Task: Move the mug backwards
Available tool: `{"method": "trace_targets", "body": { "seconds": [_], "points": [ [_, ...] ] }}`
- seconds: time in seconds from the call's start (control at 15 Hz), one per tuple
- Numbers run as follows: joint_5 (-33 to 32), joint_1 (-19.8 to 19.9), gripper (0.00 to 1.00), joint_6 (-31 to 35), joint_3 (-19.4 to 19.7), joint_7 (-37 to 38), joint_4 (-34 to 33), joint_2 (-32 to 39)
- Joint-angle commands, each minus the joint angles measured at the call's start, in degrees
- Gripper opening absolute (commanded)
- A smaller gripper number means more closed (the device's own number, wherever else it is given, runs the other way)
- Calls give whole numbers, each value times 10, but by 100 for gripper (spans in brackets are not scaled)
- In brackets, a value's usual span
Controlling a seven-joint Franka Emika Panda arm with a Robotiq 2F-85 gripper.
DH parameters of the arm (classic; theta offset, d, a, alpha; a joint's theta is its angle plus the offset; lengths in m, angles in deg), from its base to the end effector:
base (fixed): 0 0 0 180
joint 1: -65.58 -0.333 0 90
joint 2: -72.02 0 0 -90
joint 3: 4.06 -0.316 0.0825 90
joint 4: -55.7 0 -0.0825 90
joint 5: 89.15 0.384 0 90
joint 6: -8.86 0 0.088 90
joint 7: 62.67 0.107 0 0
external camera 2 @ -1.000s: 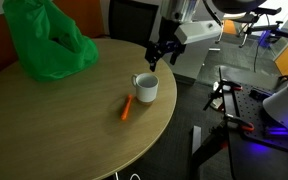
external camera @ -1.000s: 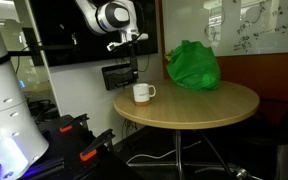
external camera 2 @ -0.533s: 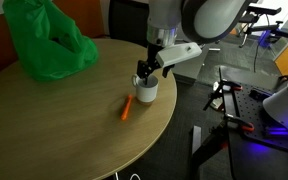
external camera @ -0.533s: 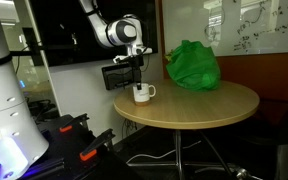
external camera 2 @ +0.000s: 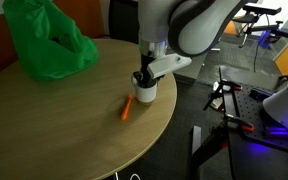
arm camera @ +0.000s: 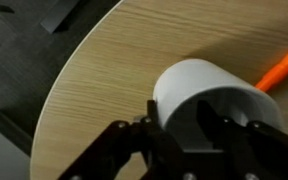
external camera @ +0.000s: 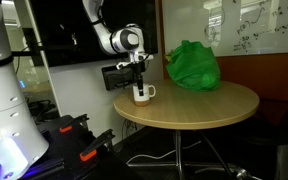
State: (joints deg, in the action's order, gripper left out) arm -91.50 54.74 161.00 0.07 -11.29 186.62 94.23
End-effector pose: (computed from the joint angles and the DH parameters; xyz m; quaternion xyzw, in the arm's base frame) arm 0.5256 0.0617 0.1811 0.9324 -0.3606 0.0039 0.0242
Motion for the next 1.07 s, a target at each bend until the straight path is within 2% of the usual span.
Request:
{"method": "trace_targets", "body": {
  "seconds": [0.0,0.2,0.67,1.0],
  "points": [
    [2,-16,17,-11,15,9,-2,0],
    [6,-12,0,-10,15,4,3,-6],
    [36,3,2,1,4,-16,13,-34],
    [39,20,2,-1,23,-6,-5,-54]
  ]
}}
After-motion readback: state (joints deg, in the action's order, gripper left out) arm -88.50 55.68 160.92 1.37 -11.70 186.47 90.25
